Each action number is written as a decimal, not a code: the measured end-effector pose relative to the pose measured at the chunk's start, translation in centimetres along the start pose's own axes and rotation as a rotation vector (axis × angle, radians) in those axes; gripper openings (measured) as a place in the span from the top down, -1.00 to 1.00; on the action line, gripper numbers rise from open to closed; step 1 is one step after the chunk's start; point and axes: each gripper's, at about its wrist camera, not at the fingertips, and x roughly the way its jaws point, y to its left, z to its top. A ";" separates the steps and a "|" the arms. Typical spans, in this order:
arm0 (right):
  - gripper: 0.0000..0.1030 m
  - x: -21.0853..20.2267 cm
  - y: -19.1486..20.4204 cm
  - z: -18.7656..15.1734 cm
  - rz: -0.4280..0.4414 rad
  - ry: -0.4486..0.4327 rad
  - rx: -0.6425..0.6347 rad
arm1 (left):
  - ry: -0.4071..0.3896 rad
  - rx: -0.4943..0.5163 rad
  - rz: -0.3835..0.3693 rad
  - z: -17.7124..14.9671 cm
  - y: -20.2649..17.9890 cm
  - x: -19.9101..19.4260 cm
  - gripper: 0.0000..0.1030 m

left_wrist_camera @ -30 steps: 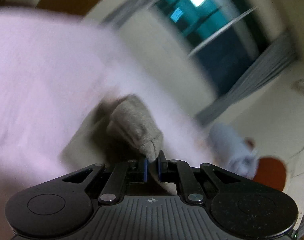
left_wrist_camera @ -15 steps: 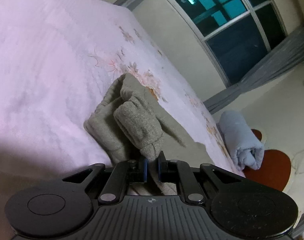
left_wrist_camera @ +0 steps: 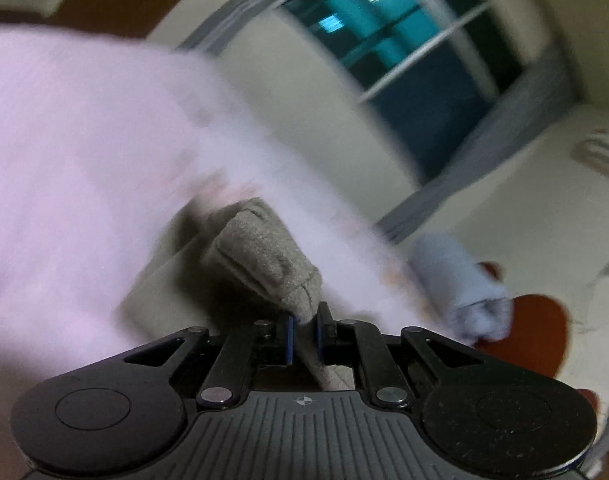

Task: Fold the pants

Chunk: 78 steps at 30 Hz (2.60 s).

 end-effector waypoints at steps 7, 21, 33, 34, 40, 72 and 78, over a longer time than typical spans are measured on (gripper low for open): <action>1.00 0.5 -0.4 -0.2 0.013 0.002 0.004 | 0.173 -0.125 0.133 -2.4 6.6 2.0 0.81; 1.00 0.9 -0.1 -0.1 0.006 0.009 -0.011 | 0.148 -0.116 0.156 -2.6 5.5 1.5 0.80; 1.00 0.6 -0.4 0.3 0.018 0.018 -0.006 | 0.050 -0.128 0.072 -1.8 3.5 -0.7 0.80; 1.00 0.6 -0.5 0.3 0.020 0.019 -0.011 | 0.065 -0.129 0.089 -1.8 3.6 -0.5 0.80; 1.00 0.9 -0.6 0.2 0.019 0.020 -0.011 | 0.124 -0.168 0.154 -2.3 5.3 1.2 0.80; 0.80 -5.2 -5.1 2.8 -0.029 -0.130 0.032 | -0.235 -0.009 0.393 3.8 -3.7 5.3 -0.36; 0.74 -3.8 -5.0 4.6 -0.036 -0.138 0.038 | 0.100 0.165 0.386 1.3 -5.0 17.2 -0.58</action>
